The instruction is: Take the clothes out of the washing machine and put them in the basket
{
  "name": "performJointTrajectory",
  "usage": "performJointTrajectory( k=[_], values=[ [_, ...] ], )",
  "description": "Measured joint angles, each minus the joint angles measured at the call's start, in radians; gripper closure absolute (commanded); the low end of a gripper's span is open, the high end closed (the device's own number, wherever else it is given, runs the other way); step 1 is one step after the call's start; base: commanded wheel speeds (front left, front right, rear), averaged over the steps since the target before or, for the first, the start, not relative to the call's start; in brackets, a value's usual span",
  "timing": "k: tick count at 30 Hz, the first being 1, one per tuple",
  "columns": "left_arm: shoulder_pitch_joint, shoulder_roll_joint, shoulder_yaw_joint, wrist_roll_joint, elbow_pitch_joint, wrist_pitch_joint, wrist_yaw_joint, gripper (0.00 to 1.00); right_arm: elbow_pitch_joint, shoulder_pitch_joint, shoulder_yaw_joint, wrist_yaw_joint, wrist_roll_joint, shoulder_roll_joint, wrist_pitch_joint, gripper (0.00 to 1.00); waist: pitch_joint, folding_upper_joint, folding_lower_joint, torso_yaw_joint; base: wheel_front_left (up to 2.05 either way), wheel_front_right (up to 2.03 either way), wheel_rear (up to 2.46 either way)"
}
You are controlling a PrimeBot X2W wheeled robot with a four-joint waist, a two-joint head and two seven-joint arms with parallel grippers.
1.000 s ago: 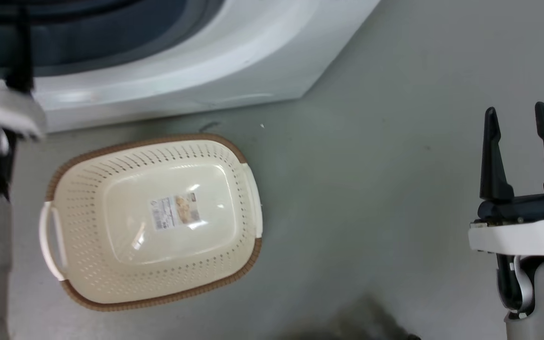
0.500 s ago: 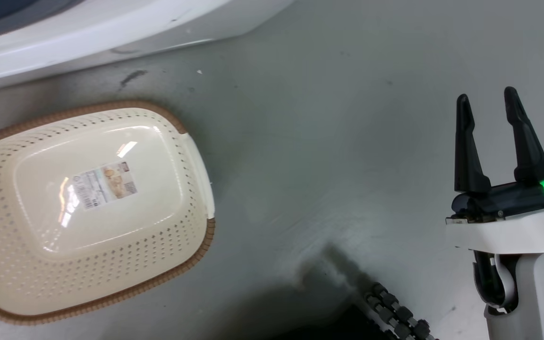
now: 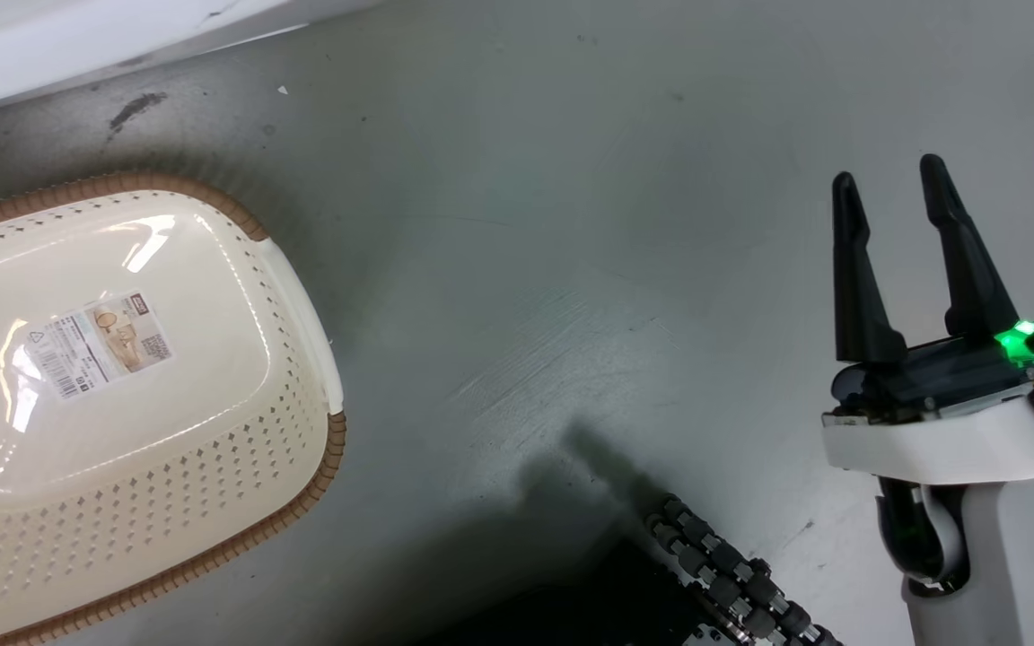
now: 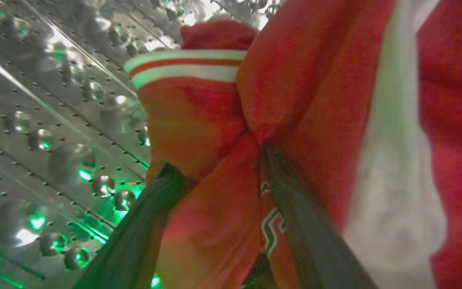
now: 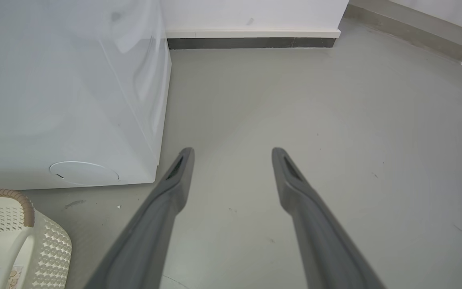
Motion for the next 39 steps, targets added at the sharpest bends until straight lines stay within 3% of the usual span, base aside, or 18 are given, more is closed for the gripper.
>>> performJointTrajectory(
  k=[4,5,6,7,13,19,24,30,39],
  values=[
    [-0.012,0.003,-0.012,-0.016,0.033,0.009,0.0,0.0,-0.01,0.003,-0.028,0.0,0.065,0.0,0.0,0.0,0.009,0.0,0.0,-0.003,0.0,0.0,0.0],
    [-0.016,-0.001,-0.015,-0.02,0.039,0.015,0.0,0.1,-0.012,0.003,-0.03,0.0,0.065,0.0,0.0,0.0,0.011,0.0,0.0,-0.002,0.0,0.0,0.0],
    [-0.018,-0.004,-0.022,-0.027,0.042,0.017,0.0,0.76,-0.013,0.003,-0.03,0.0,0.06,0.0,0.0,0.0,0.012,0.0,0.0,0.0,0.0,0.0,0.0],
    [-0.019,-0.008,-0.026,-0.037,0.044,0.018,0.0,1.0,-0.015,0.003,-0.031,0.0,0.06,0.0,0.0,0.0,0.014,0.0,0.0,0.002,0.0,0.0,0.0],
    [-0.022,-0.007,-0.077,-0.081,0.037,-0.009,0.0,1.0,-0.023,-0.001,-0.036,0.0,0.061,0.0,0.0,0.0,0.019,0.0,-0.0001,0.011,0.0,0.0,0.0],
    [-0.018,-0.029,-0.106,-0.118,0.064,-0.121,0.0,1.0,-0.024,-0.019,-0.063,0.0,0.023,0.0,0.0,0.0,-0.004,0.0,0.0,0.038,0.0,0.0,0.0],
    [0.009,-0.068,-0.143,-0.131,0.071,-0.3,0.0,1.0,-0.036,-0.024,-0.097,0.0,-0.046,0.001,0.0,0.0,-0.048,0.0,-0.0001,0.079,0.0,0.0,0.0],
    [0.136,-0.136,-0.163,-0.173,0.126,-0.551,0.0,1.0,-0.033,-0.021,-0.125,0.0,-0.126,0.001,0.0,0.0,-0.135,0.0,-0.0001,0.134,0.0,0.0,0.0],
    [0.362,-0.24,-0.195,-0.23,0.183,-0.848,0.0,1.0,-0.01,0.029,-0.138,0.0,-0.205,0.001,0.0,0.0,-0.307,0.0,-0.0002,0.213,0.0,0.0,0.0]
  ],
)
